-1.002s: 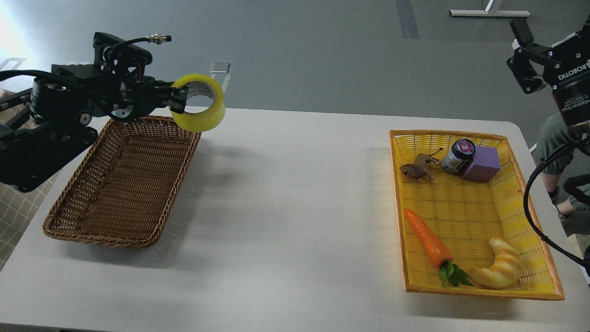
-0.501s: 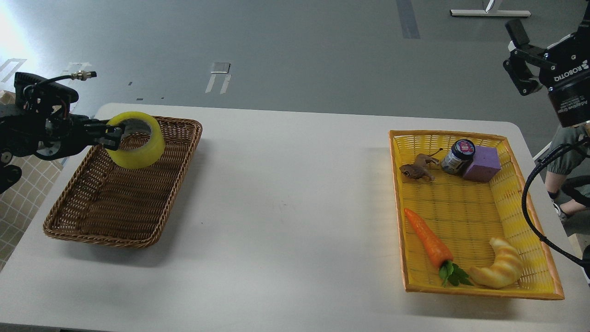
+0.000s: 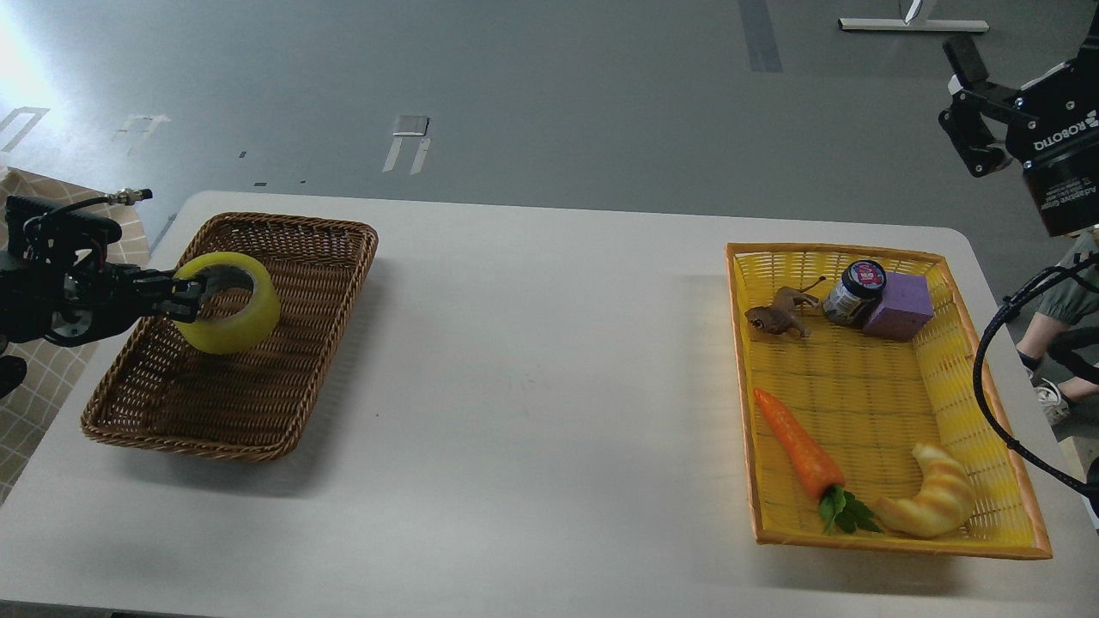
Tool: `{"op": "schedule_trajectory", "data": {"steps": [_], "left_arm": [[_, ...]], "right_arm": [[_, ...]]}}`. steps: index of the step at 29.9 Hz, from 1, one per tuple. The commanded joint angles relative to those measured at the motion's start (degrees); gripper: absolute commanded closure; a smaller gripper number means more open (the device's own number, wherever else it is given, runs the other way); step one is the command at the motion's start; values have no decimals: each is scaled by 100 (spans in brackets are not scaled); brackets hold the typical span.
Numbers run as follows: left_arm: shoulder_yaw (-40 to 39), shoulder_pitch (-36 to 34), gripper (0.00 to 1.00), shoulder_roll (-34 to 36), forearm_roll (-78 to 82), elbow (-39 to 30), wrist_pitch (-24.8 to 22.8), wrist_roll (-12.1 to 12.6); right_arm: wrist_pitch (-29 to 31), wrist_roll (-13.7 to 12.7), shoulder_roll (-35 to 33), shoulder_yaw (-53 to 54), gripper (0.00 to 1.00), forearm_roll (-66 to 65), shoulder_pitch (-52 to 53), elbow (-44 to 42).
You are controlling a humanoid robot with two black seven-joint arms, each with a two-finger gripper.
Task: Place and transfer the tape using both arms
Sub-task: 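Lower the tape roll into the wicker basket and open the left gripper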
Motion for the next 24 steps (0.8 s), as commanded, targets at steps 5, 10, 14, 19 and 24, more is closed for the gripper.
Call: {"op": "schedule_trajectory", "data": {"steps": [5,10,14,19,24], "left_arm": [[66,84,100,-184,-21,316,248,-152],[66,84,99,-237,-30,342,257,-170],[58,76,87,-333,-65,518,283,-222],[58,67,65,-360,-74,580,397,-451],[49,67,51,-387,-83,589,573,-451]], "right_arm": [[0,-7,-3,4,0,0,-21,11],[0,-16,-3,4,0,0,-13,20],[0,-16,-3,13,0,0,-13,20],[0,-16,6,13,0,0,-22,20],[0,-16,6,13,0,0,-109,28]]}}
